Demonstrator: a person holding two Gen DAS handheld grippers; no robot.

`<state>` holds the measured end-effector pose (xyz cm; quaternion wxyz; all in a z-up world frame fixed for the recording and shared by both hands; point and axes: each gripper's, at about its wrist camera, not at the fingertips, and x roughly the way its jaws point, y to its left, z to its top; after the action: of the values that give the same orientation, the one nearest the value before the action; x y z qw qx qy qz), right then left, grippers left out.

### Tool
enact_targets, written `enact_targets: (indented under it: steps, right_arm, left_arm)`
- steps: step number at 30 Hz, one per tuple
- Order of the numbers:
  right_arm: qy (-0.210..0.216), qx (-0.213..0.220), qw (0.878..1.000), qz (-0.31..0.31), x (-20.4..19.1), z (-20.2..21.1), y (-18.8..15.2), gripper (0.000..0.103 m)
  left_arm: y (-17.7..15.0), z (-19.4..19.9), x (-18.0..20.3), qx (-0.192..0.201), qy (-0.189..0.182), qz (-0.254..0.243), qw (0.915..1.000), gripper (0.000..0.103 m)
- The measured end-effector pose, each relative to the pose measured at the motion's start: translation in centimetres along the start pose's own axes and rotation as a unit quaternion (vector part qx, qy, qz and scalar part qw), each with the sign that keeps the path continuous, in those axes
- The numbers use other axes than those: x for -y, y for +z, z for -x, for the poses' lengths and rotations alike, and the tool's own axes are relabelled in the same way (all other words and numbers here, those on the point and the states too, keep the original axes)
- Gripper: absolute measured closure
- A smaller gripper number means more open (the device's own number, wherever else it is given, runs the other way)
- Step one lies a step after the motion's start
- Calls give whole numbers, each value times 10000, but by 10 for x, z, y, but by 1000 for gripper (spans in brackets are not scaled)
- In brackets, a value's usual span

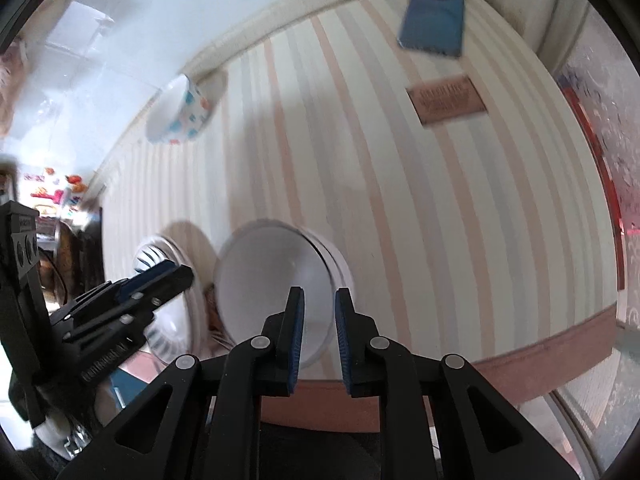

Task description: Organize plates and bowls

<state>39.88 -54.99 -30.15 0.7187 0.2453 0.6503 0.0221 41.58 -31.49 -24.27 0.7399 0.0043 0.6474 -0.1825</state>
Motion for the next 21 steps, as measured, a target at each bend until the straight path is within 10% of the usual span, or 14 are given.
enact_targets:
  steps: [5,21]
  right_arm:
    - [421,79,9989,176,-36,-1,53,67]
    - [505,23,9952,842,-161,-139,238,66]
  left_arm:
    - [45,30,-58,402,-20,798,9960,76]
    - [182,-48,-204,318,278,1799,9828,76]
